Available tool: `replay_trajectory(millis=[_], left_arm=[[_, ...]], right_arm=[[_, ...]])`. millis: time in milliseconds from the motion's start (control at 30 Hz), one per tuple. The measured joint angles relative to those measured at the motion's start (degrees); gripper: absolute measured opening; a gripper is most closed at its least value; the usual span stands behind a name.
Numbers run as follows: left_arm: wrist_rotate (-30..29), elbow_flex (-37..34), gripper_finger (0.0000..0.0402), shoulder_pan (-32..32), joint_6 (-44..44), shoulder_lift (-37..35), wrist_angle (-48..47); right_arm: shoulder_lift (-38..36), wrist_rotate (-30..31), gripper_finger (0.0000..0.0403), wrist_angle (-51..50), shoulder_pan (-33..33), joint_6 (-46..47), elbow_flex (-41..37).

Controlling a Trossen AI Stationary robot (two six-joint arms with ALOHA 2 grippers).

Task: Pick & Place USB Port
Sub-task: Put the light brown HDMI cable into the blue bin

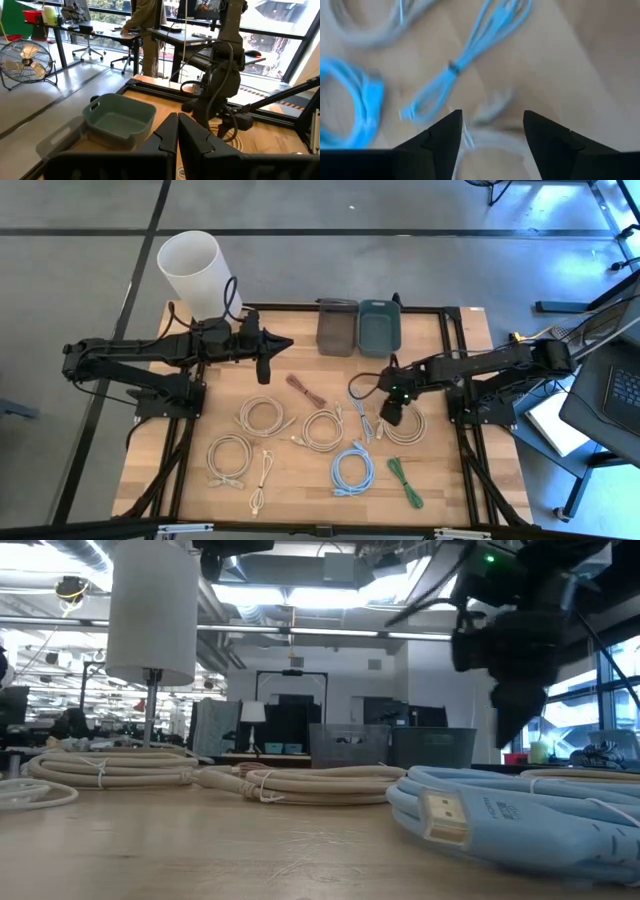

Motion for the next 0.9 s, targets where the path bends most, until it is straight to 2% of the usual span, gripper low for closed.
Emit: replay_trajectory(millis=[133,267,333,633,900], left_arm=[[0.06,0.00,0.0006,0.00,0.22,0.00,0.00],[0.09,0.00,0.0006,0.00,1.65,0.00,-0.01],[0.08,0.00,0.0006,0.00,2.50,0.00,-0.01],[0.08,0.00,0.0006,0.00,3.78,0.00,-0.03],[0.08,0.00,0.0006,0.00,3.80,0.02,-0.21]], right_arm=[[1.72,1.66,0.0220,-0.78,-1.90,4.23,0.60],[1.74,3.36,0.0220,3.63,-5.50,7.19,0.60],[1.74,3.31,0.0220,6.20,-7.66,6.22,1.17],[1.72,3.11,0.0220,5.12,-13.25,2.48,3.81],[1.72,3.40,0.0220,-3.41,-13.73,-0.75,3.81]])
